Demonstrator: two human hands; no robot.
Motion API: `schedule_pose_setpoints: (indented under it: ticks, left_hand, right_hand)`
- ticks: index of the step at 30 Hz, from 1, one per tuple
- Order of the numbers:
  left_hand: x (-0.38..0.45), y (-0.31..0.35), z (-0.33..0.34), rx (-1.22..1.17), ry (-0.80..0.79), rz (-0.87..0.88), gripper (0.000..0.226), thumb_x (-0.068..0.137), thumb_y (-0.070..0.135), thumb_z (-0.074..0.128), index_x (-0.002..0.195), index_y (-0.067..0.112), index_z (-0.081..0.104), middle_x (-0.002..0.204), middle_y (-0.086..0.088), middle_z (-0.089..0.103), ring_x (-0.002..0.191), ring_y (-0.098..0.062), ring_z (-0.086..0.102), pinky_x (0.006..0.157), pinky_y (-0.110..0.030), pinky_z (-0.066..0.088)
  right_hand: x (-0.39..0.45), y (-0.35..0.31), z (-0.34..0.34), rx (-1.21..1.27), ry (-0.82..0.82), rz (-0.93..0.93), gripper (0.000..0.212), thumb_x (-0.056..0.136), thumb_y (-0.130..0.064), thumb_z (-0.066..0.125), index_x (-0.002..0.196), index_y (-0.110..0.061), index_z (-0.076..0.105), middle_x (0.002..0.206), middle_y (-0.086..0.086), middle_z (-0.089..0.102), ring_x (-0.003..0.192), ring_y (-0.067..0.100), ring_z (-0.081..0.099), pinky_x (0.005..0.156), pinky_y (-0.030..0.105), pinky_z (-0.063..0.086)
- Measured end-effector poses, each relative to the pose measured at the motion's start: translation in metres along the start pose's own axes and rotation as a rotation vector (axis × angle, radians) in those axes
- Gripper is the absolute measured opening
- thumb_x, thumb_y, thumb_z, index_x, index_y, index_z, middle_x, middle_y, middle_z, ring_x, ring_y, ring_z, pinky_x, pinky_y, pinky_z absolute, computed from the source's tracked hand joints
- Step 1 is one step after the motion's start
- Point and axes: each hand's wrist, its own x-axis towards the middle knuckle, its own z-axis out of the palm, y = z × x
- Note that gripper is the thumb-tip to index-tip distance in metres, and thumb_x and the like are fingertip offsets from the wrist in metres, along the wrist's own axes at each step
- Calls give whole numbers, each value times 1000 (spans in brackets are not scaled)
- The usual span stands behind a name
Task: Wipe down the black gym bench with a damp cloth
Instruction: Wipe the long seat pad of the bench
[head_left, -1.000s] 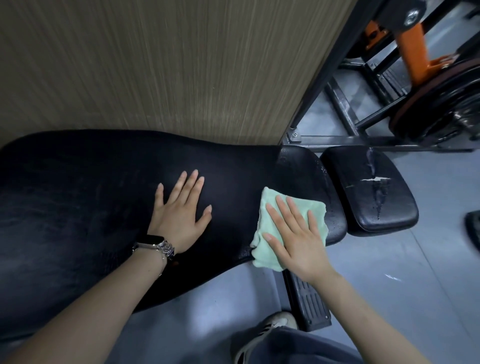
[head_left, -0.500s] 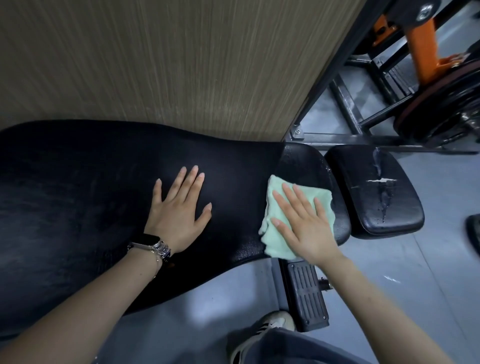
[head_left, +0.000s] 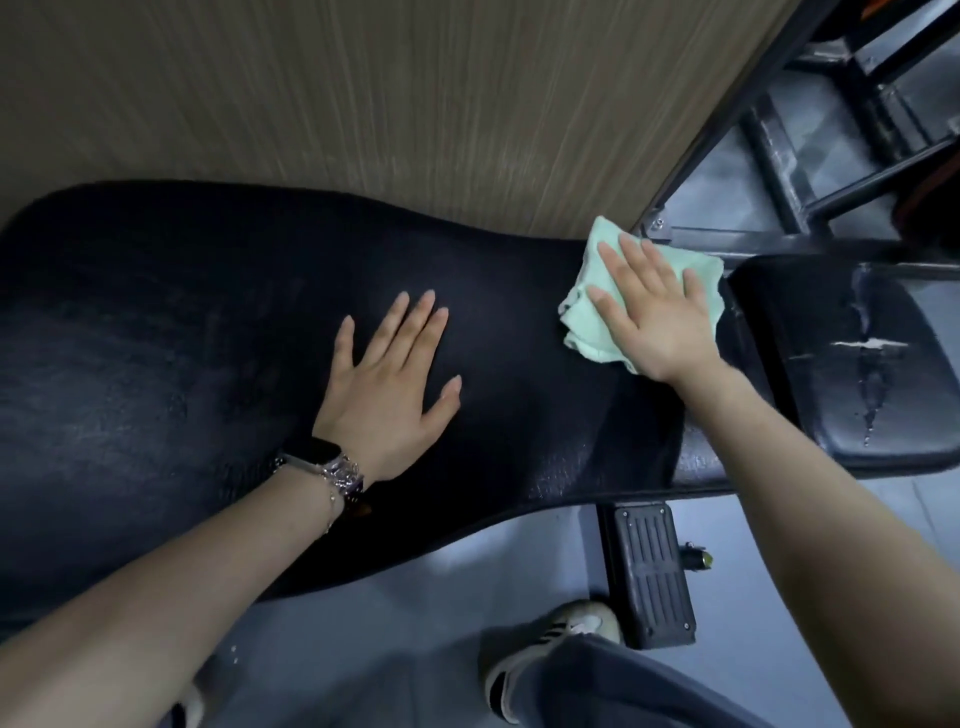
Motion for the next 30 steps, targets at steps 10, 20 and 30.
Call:
schedule_pose_setpoints:
  ticks: [10, 20, 30]
  left_hand:
    - [1, 0, 0, -11, 33, 7, 70, 89, 55, 13, 150, 21, 14, 158, 9, 2, 143, -5, -8, 114, -48, -2]
    - [0, 2, -1, -16, 27, 6, 72, 87, 56, 13, 150, 22, 16, 157, 10, 3, 143, -5, -6, 114, -49, 0]
    - [0, 5, -5, 13, -24, 15, 77, 83, 55, 5, 151, 19, 13, 158, 7, 0, 143, -9, -8, 113, -53, 2]
  right_hand:
    - [15, -2, -3, 23, 23, 63, 58, 99, -55, 18, 152, -34, 12, 161, -8, 4, 147, 11, -3, 117, 49, -3]
    - [-49, -7, 5, 16, 12, 20, 68, 89, -66, 5, 151, -38, 6, 161, -11, -2, 146, 8, -10, 117, 47, -2]
    - [-135, -7, 13, 23, 7, -16, 68, 89, -69, -4, 149, -39, 3, 160, -14, -2, 145, 4, -14, 113, 35, -11]
